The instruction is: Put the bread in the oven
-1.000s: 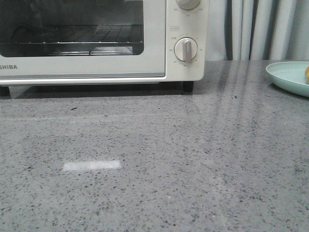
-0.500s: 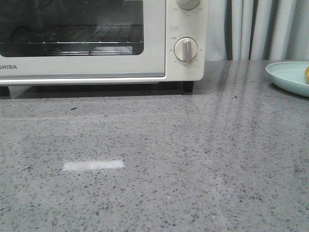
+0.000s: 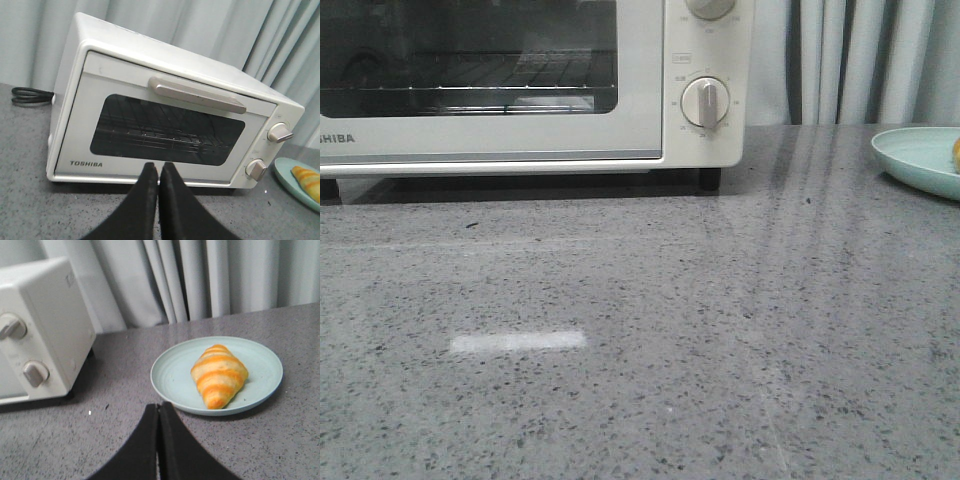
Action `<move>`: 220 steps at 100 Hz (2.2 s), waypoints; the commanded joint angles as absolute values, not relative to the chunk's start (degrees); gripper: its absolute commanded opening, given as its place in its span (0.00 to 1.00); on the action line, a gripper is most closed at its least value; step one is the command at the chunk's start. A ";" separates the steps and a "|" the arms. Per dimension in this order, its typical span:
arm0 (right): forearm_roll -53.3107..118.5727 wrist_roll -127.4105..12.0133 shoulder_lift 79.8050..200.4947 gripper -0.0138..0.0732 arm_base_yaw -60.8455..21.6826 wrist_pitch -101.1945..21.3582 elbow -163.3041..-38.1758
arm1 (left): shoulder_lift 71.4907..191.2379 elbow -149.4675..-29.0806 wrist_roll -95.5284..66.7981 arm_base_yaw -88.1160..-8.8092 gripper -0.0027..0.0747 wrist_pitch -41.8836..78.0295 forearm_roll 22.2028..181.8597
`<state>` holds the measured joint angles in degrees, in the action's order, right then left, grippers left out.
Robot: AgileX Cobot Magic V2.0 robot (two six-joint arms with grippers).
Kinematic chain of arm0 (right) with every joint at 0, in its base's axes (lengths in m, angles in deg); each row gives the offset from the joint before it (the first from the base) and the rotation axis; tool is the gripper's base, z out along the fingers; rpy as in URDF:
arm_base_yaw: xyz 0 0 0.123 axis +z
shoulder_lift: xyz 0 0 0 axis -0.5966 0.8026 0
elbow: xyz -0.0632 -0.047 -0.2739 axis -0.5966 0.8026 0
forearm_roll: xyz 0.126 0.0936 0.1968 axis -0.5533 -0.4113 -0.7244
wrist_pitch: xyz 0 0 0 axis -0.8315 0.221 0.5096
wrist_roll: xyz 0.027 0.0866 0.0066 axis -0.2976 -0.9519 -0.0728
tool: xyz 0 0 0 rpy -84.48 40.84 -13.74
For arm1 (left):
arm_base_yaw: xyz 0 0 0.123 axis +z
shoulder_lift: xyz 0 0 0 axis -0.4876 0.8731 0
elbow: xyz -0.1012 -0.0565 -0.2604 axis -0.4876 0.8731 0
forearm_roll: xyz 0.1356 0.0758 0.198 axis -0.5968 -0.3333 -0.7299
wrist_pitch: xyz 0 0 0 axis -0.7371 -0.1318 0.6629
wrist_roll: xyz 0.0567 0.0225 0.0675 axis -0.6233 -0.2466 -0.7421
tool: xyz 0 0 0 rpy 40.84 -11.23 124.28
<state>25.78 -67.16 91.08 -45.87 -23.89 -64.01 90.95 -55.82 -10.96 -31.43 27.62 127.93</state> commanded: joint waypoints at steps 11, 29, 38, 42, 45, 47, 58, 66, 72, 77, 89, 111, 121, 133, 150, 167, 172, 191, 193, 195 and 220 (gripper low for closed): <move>25.38 -65.21 95.00 0.08 -44.71 -26.99 -67.86 | 102.87 -66.87 -20.46 -37.45 0.01 25.86 128.61; 25.38 -65.21 95.00 0.08 -44.71 -27.34 -67.86 | 112.17 -73.53 -21.23 -42.09 0.01 21.11 128.45; 25.38 -65.21 95.00 0.08 -44.71 -27.99 -67.86 | 116.61 -75.87 -22.92 -44.83 0.01 18.42 128.18; 25.27 -65.21 95.00 0.08 -44.71 -28.16 -67.86 | 118.42 -76.74 -23.64 -46.36 0.01 17.22 128.18; 25.02 -65.21 95.00 0.08 -44.71 -28.24 -67.86 | 120.22 -77.65 -23.64 -47.28 0.01 16.65 128.18; 25.03 -65.21 95.00 0.08 -44.71 -28.24 -67.86 | 120.91 -78.24 -23.64 -47.86 0.01 16.52 128.18; 25.03 -65.21 95.00 0.08 -44.60 -28.24 -67.86 | 127.05 -81.47 -23.78 -49.81 0.01 16.65 128.18; 25.03 -65.21 95.00 0.08 -44.60 -28.24 -67.86 | 131.10 -83.93 -23.90 -50.30 0.01 16.67 128.18; 25.03 -65.21 95.00 0.08 -44.60 -28.24 -67.86 | 133.52 -85.37 -23.90 -50.30 0.01 16.54 128.18; 25.03 -65.21 95.00 0.08 -44.60 -28.24 -67.86 | 135.34 -86.43 -23.90 -50.30 0.01 16.29 128.18; 25.03 -65.21 95.00 0.08 -44.60 -27.99 -67.86 | 138.59 -88.30 -23.90 -50.30 0.01 15.22 128.18; 25.03 -65.21 95.00 0.08 -44.60 -27.86 -67.86 | 140.85 -88.29 -23.90 -50.30 0.01 17.59 125.64; 25.03 -65.21 95.00 0.08 -44.60 -27.86 -67.86 | 140.95 -87.79 -23.90 -50.30 0.01 18.09 122.80; 25.03 -65.21 95.00 0.08 -44.60 -27.86 -67.86 | 140.83 -87.24 -23.90 -50.20 0.01 19.90 122.01; 25.03 -65.21 95.00 0.08 -44.60 -28.07 -67.86 | 137.18 -84.46 -22.77 -50.20 0.01 27.18 122.01; 25.03 -65.21 95.43 0.08 -44.60 -28.35 -69.31 | 129.26 -77.63 -20.94 -50.20 0.01 31.47 122.25; 25.03 -65.21 96.22 0.08 -44.60 -28.35 -70.27 | 126.99 -75.32 -20.25 -50.20 0.01 32.10 122.25; 25.03 -65.21 100.85 0.08 -44.60 -29.25 -74.82 | 121.88 -65.56 -20.28 -50.20 0.01 31.48 121.82; 25.03 -65.21 101.43 0.08 -44.60 -29.42 -75.31 | 121.66 -64.56 -20.28 -50.20 0.01 31.48 121.82; 25.03 -65.21 101.95 0.08 -44.60 -29.61 -75.81 | 121.60 -63.57 -20.28 -50.20 0.01 31.39 121.82; 25.03 -65.21 107.84 0.08 -43.77 -27.49 -81.50 | 121.60 -59.36 -20.28 -50.20 0.01 29.79 121.76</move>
